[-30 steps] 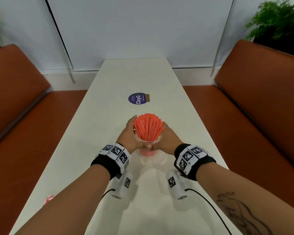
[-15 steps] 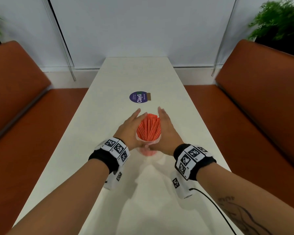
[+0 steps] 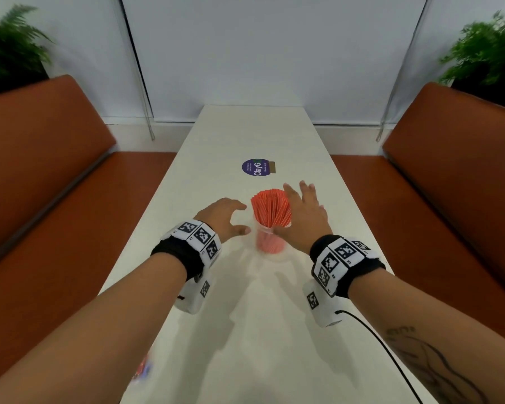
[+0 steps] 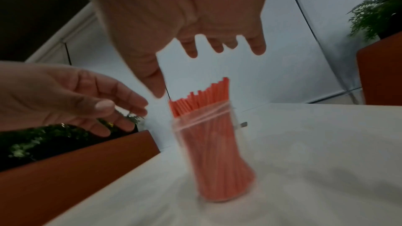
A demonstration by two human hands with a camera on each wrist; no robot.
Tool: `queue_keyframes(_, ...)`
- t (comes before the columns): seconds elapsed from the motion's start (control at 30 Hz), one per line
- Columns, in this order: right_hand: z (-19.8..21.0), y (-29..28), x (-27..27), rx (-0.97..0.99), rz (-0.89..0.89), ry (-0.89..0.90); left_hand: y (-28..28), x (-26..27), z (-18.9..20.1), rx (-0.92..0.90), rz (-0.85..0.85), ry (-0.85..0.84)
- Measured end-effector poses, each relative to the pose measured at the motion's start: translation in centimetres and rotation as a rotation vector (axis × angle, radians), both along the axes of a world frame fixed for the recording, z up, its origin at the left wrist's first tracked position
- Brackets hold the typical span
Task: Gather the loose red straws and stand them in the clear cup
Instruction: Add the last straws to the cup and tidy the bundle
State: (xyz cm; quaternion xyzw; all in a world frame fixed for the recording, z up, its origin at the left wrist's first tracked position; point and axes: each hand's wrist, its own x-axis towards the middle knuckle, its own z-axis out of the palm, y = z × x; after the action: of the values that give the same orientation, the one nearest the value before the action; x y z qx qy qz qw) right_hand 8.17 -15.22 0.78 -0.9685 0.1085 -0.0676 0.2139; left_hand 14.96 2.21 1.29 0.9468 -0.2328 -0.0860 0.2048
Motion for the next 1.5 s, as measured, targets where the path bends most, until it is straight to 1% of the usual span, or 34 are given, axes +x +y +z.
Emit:
queue_keyframes(0.1,1.1,2.8,-1.3,0.091,-0.094,-0.135,3.3,-1.8,1.2,-0.010,0.125,0.019)
queue_keyframes(0.17,1.2,5.1,-2.0,0.175,-0.080,-0.122,5.8,-3.0,1.6,-0.005,0.195,0.060)
queue_keyframes(0.23,1.0,7.6,-2.5,0.297,-0.032,-0.019,8.3,-4.3,1.7,0.043,0.265,0.084)
queue_keyframes(0.33,0.1,11.9,-3.2,0.402,0.064,0.250,12.0,-6.1,1.1,0.127,0.364,0.098)
queue_keyframes(0.43,-1.7,16.0,-3.7,0.583,0.059,0.496,15.3,-7.8,-0.2,0.173,0.468,0.181)
queue_keyframes(0.5,-3.2,18.3,-4.0,0.657,0.069,0.598,17.0,-8.7,-1.7,0.215,0.500,0.271)
queue_keyframes(0.6,-4.8,20.9,-4.1,0.711,0.080,0.672,18.9,-9.7,-4.4,0.233,0.562,0.413)
queue_keyframes(0.73,-5.5,22.5,-3.5,0.748,0.092,0.672,19.0,-10.1,-5.6,0.218,0.571,0.455)
queue_keyframes(0.77,-5.7,22.7,-3.3,0.726,0.111,0.674,18.7,-10.1,-5.9,0.212,0.563,0.450)
queue_keyframes(0.87,-6.4,23.0,-3.1,0.565,0.130,0.622,17.8,-10.1,-6.9,0.170,0.524,0.449)
queue_keyframes(0.97,-6.8,22.3,-3.1,0.552,0.108,0.582,17.0,-9.7,-7.4,0.118,0.475,0.452)
queue_keyframes(1.03,-6.4,21.1,-3.3,0.620,0.096,0.556,16.2,-9.7,-6.7,0.058,0.479,0.467)
queue_keyframes(1.13,-5.3,18.9,-3.8,0.829,0.062,0.494,14.9,-9.3,-5.7,-0.106,0.467,0.468)
queue_keyframes(1.17,-5.0,18.2,-3.9,0.863,0.059,0.448,14.1,-9.1,-5.2,-0.144,0.448,0.489)
queue_keyframes(1.27,-4.4,16.0,-4.2,0.924,0.037,0.333,11.8,-7.4,-6.3,-0.266,0.316,0.464)
queue_keyframes(1.37,-3.9,13.5,-4.5,0.997,0.003,0.258,8.6,-7.3,-6.1,-0.291,0.280,0.446)
queue_keyframes(1.4,-3.8,12.7,-4.8,1.021,0.002,0.243,7.6,-7.6,-5.8,-0.313,0.260,0.412)
queue_keyframes(1.43,-3.7,11.8,-5.0,1.046,0.013,0.234,6.7,-7.9,-5.4,-0.341,0.235,0.416)
queue_keyframes(1.5,-3.7,10.1,-5.4,1.007,0.034,0.212,4.9,-8.0,-5.4,-0.353,0.194,0.417)
